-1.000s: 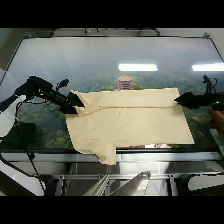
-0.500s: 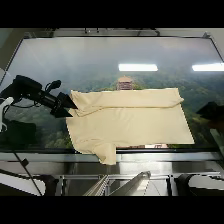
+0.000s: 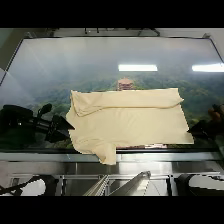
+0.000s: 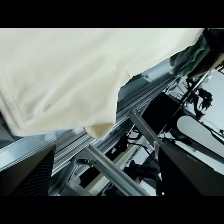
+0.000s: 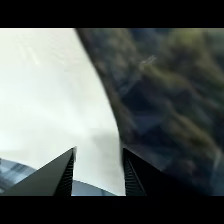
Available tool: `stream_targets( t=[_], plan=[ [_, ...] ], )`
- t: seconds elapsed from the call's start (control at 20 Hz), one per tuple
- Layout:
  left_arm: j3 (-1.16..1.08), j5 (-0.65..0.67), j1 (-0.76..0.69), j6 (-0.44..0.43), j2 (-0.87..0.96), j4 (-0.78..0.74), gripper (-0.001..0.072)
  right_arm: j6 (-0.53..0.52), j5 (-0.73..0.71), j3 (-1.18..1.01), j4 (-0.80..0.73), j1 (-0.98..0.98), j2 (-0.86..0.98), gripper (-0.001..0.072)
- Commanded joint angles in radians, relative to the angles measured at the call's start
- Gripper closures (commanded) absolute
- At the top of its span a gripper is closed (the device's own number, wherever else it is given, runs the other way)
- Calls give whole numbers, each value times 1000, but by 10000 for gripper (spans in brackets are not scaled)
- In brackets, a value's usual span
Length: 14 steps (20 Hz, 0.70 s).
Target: Fold the shirts.
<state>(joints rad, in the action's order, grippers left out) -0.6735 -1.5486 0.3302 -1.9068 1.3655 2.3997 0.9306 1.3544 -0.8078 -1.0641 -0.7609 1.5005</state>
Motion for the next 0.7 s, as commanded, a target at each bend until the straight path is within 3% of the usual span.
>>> stream_targets(
  t=[0.0,0.05,0.25,0.65],
  plan=[
    [122,54,8,23,-78,0,3,-11,-56,31,-15,71,46,333],
    [147,53,9,36,-92,0,3,-11,-53,31,-13,90,53,342],
    [263,66,9,85,-148,-1,3,-10,-41,31,-9,121,58,694],
    [434,455,9,93,-240,3,4,-11,-45,31,18,124,58,692]
  ],
)
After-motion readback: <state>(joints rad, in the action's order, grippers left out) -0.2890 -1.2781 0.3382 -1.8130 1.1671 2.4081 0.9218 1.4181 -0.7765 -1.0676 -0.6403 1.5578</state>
